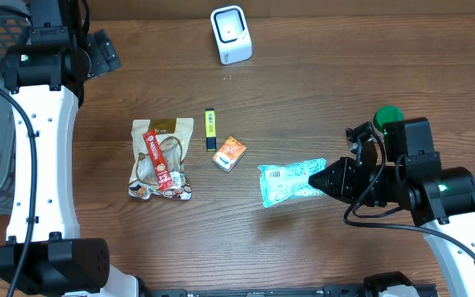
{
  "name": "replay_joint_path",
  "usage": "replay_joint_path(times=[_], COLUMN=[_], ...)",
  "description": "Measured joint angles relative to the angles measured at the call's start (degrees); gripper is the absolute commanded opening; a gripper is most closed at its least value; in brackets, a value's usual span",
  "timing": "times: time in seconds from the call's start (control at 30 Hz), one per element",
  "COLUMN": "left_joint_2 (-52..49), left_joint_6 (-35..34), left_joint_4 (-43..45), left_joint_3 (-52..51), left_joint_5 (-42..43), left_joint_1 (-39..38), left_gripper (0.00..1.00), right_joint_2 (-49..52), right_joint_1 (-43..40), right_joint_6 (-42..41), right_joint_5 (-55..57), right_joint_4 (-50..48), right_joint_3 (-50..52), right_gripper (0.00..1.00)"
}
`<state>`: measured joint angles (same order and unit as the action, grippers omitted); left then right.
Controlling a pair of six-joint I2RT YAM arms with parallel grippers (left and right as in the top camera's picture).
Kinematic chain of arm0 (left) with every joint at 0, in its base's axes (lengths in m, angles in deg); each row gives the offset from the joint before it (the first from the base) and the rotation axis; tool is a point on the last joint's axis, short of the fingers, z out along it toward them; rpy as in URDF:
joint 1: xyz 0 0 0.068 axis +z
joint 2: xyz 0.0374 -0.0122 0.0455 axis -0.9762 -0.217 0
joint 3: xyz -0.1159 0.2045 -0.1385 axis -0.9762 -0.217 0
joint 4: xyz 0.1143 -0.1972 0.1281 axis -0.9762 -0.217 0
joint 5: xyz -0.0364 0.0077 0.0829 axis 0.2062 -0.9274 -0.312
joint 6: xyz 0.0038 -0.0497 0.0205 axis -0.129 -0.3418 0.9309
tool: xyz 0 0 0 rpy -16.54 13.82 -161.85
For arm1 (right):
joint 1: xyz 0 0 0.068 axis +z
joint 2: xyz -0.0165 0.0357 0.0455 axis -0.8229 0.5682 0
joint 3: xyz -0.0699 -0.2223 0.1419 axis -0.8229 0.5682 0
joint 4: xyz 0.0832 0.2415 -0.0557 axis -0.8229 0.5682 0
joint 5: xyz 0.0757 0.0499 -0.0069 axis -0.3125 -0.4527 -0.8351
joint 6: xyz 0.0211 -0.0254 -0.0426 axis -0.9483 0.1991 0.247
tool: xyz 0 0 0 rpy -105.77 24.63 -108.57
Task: Scan the item barcode
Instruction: 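Carry the package up to the white scanner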
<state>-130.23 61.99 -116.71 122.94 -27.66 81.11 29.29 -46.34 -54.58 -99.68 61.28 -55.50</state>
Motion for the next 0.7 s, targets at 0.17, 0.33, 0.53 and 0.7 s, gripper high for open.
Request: replay_joint_path(times=[0.17,0.33,0.53,0.7], left_joint_2=[0.0,0.0,0.0,0.0], left_joint_6=[0.0,0.0,0.0,0.0], left_joint_4=[-0.02,0.0,-0.02,-0.07], left_joint_3=[0.0,0.0,0.0,0.0], left_joint_5=[-0.02,0.0,0.0,0.0], left_joint_1=[0.0,0.0,0.0,0.0], left_gripper=[1.0,1.0,1.0,1.0], right_joint_2=[0.09,0.55,10.8,25.79], right_joint_1=[0.0,0.0,0.0,0.5], right_joint_6=[0.28,0.63,1.99,4.37], right_joint_5=[0.63,0.74,0.92,5.27], right_joint_4=[-2.19,-6.54,-2.16,7.63], right_joint_3=[0.02,0.0,-4.81,-24.0], right_gripper=[0.04,0.03,0.04,0.04])
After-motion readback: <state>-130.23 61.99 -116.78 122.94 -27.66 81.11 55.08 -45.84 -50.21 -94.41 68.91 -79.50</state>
